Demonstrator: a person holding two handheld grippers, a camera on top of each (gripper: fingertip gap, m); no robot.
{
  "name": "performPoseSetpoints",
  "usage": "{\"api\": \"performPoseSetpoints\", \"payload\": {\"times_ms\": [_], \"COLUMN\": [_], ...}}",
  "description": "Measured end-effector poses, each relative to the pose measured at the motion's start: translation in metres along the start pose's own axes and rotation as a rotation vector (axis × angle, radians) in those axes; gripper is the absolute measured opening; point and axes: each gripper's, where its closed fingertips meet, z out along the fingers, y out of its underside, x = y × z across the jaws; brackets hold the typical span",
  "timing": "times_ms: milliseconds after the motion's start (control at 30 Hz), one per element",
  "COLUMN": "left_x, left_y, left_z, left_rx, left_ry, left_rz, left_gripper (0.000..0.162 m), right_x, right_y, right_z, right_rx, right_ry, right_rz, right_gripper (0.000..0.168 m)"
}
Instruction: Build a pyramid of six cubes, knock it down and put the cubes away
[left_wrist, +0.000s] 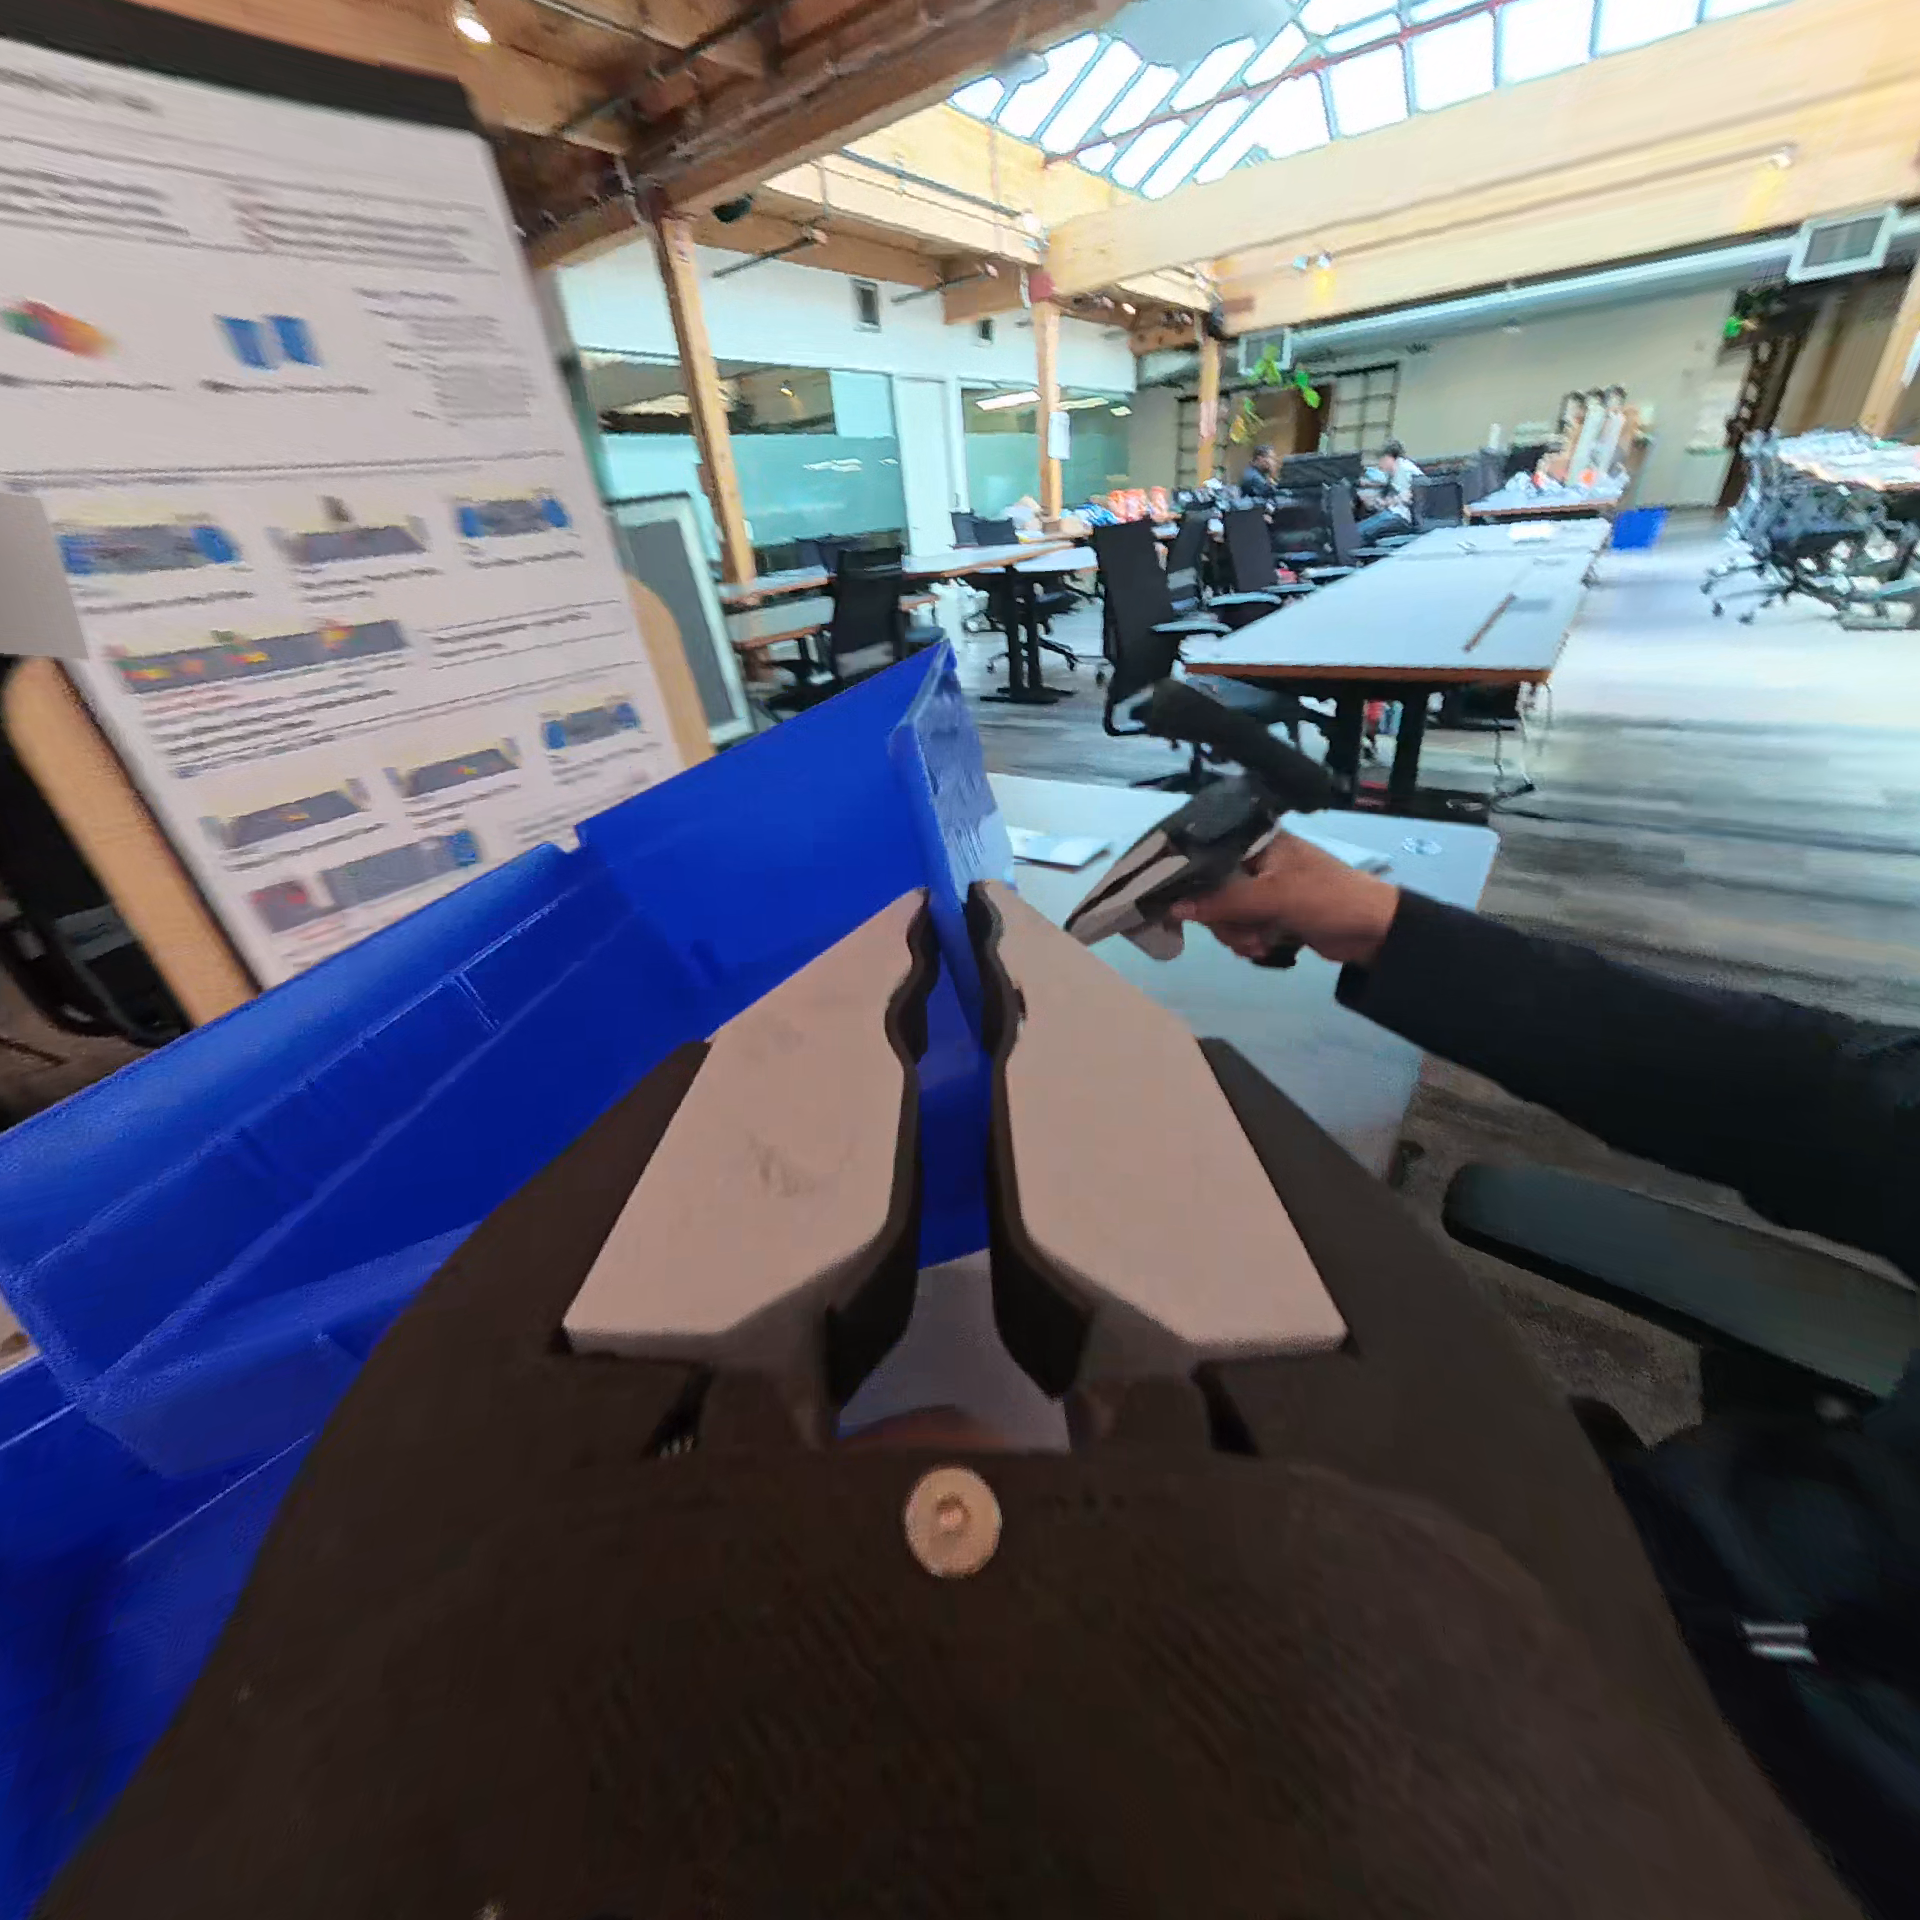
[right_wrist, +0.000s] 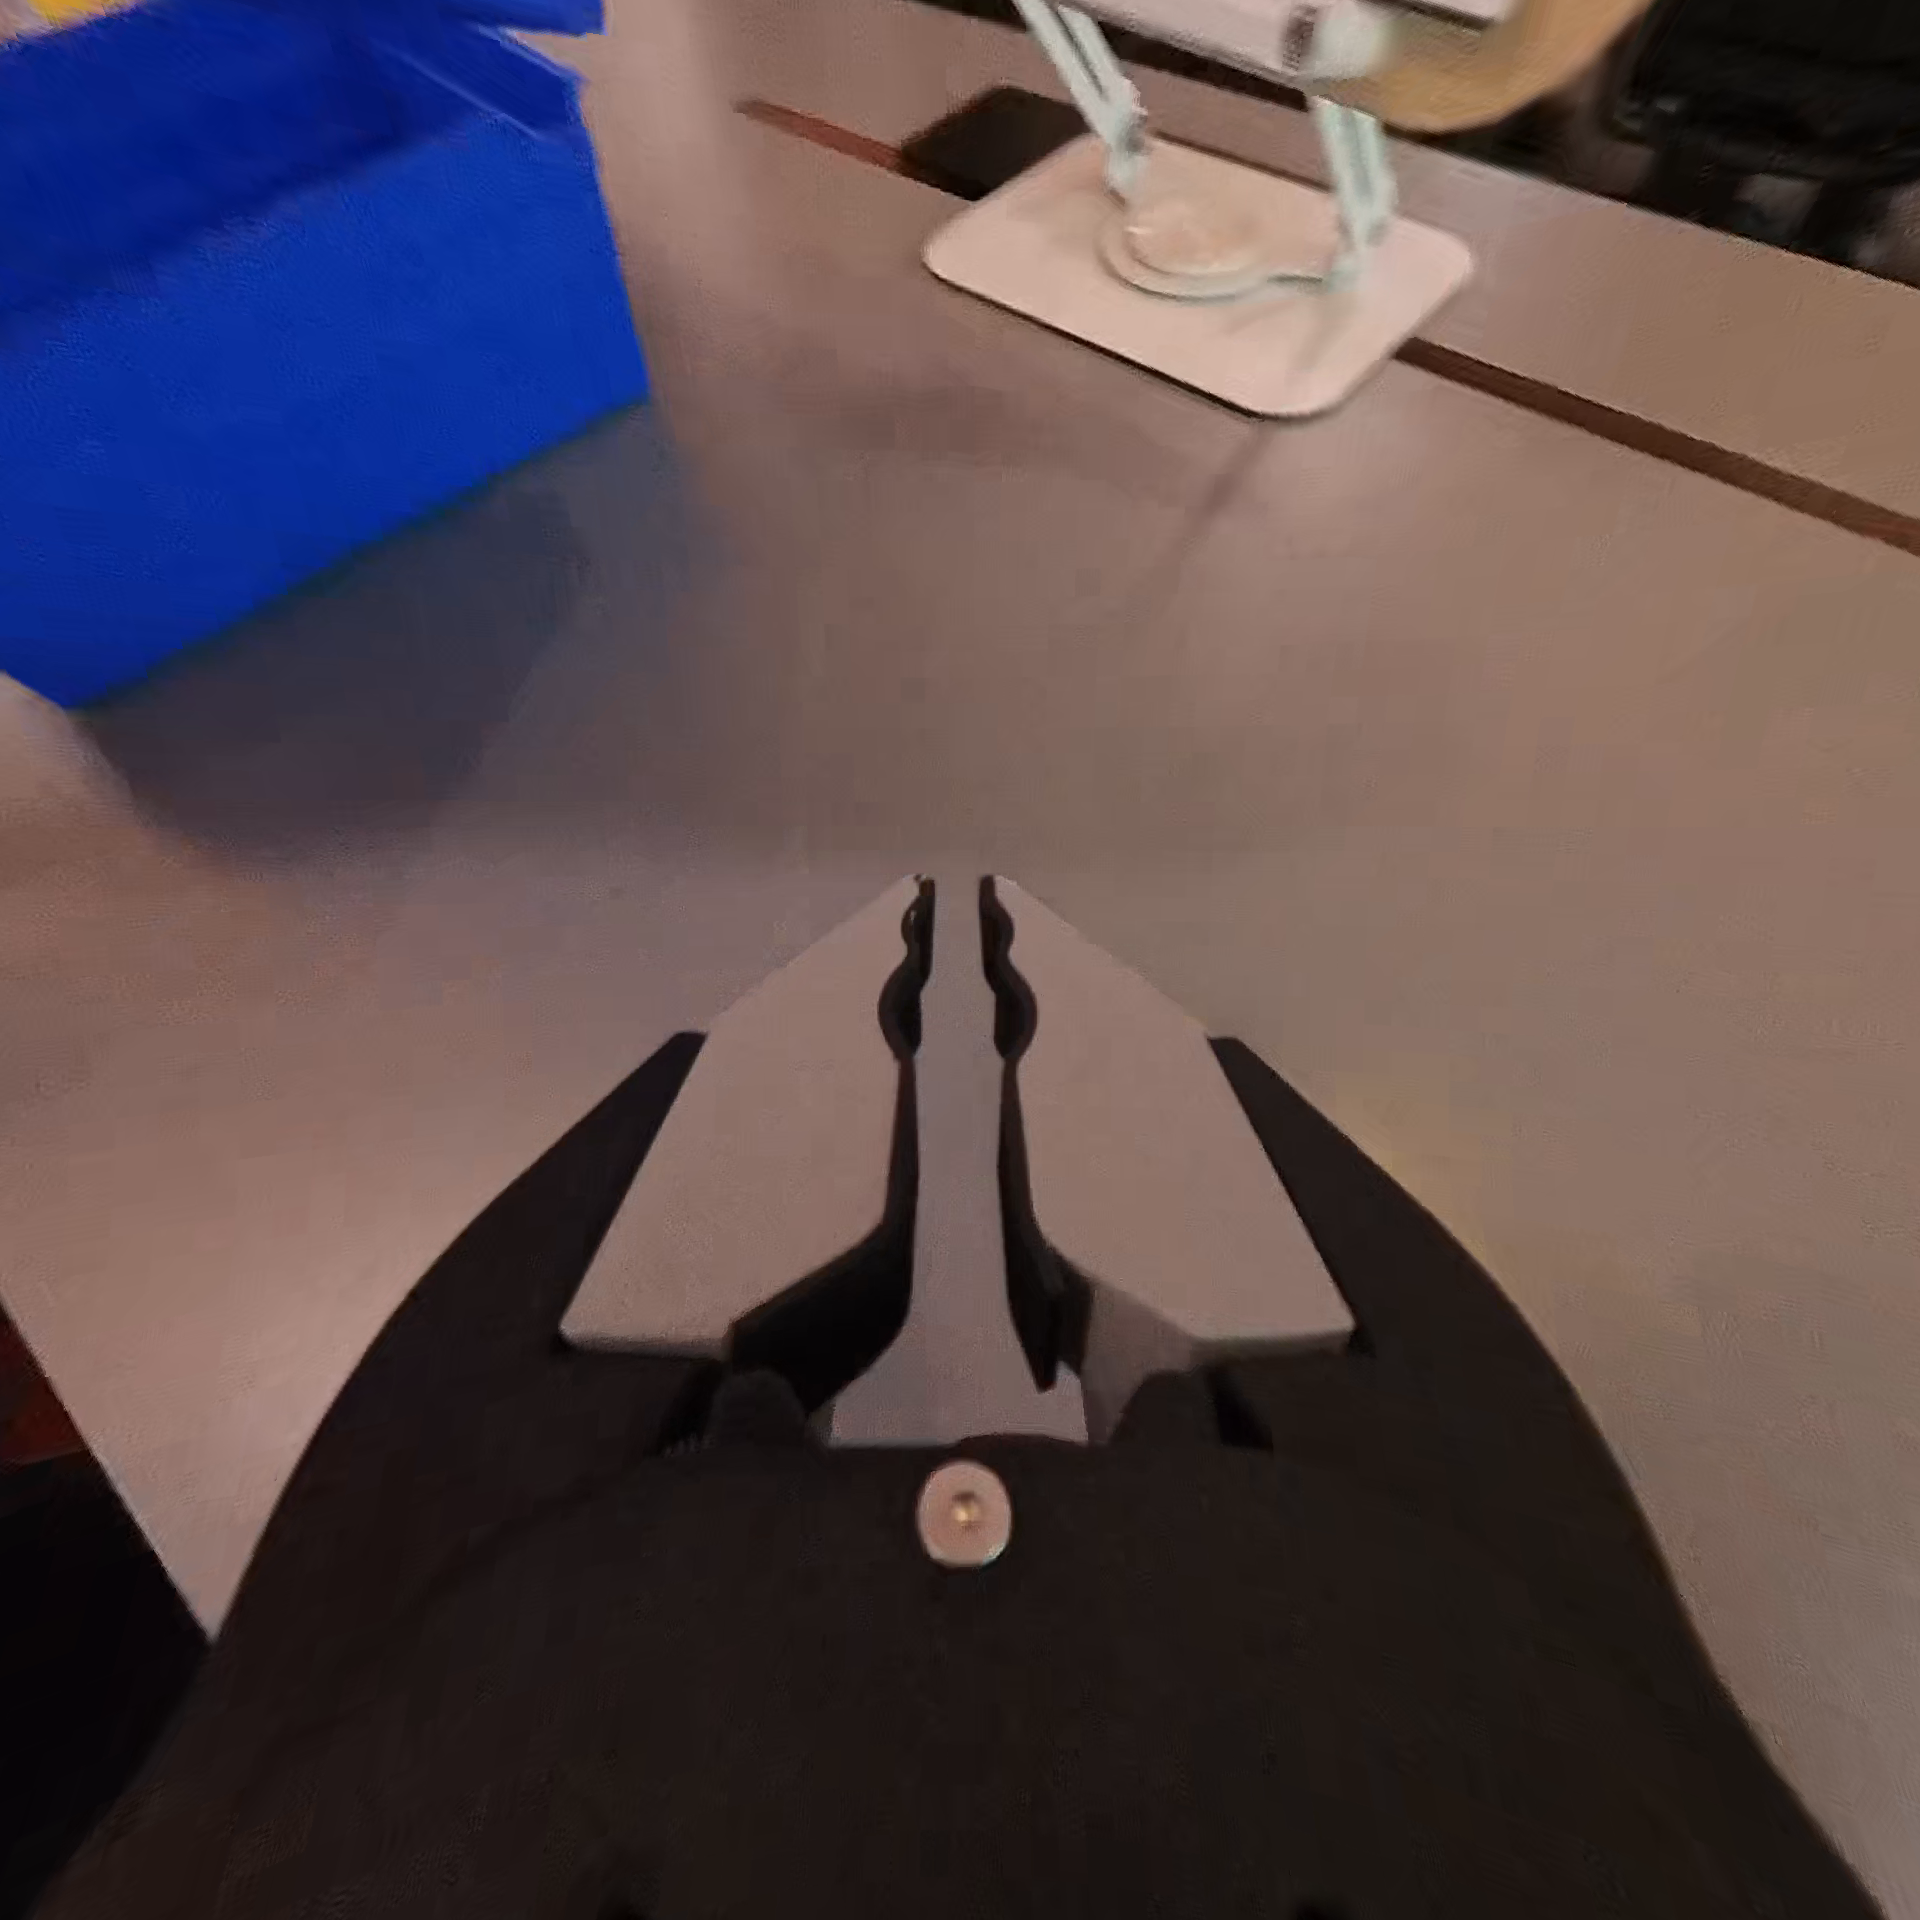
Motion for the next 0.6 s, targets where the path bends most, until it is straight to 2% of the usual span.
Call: {"api": "performPoseSetpoints", "payload": {"times_ms": [67, 200, 267, 300, 367, 400, 433, 467, 533, 600], "left_x": [0.024, 0.074, 0.099, 0.107, 0.125, 0.136, 0.145, 0.153, 0.156, 0.148], "left_y": [0.019, 0.078, 0.116, 0.134, 0.178, 0.195, 0.201, 0.2, 0.189, 0.181], "left_z": [0.036, 0.11, 0.144, 0.16, 0.185, 0.192, 0.196, 0.196, 0.187, 0.168], "left_rx": [-0.057, -0.192, -0.244, -0.261, -0.408, -0.471, -0.491, -0.484, -0.453, -0.45], "left_ry": [0.049, 0.131, 0.173, 0.145, 0.159, 0.182, 0.203, 0.239, 0.272, 0.285], "left_rz": [0.021, 0.077, 0.108, 0.092, 0.094, 0.052, 0.007, -0.033, -0.073, -0.109], "left_gripper": [0.002, 0.004, 0.004, 0.003, 0.003, 0.017, 0.041, 0.049, 0.047, 0.055], "right_x": [0.022, 0.031, 0.029, 0.026, 0.018, 0.014, 0.012, 0.01, 0.008, -0.008], "right_y": [0.021, 0.05, 0.06, 0.064, 0.072, 0.078, 0.084, 0.09, 0.092, 0.082], "right_z": [-0.037, -0.095, -0.112, -0.117, -0.119, -0.118, -0.116, -0.115, -0.117, -0.118], "right_rx": [0.012, 0.068, 0.082, 0.086, 0.075, 0.058, 0.036, 0.014, 0.016, 0.067], "right_ry": [0.082, 0.116, 0.14, 0.152, 0.167, 0.176, 0.192, 0.219, 0.267, 0.24], "right_rz": [0.027, 0.091, 0.095, 0.093, 0.079, 0.068, 0.052, 0.038, 0.018, 0.015], "right_gripper": [0.007, 0.01, 0.011, 0.011, 0.012, 0.013, 0.014, 0.015, 0.017, 0.019]}}
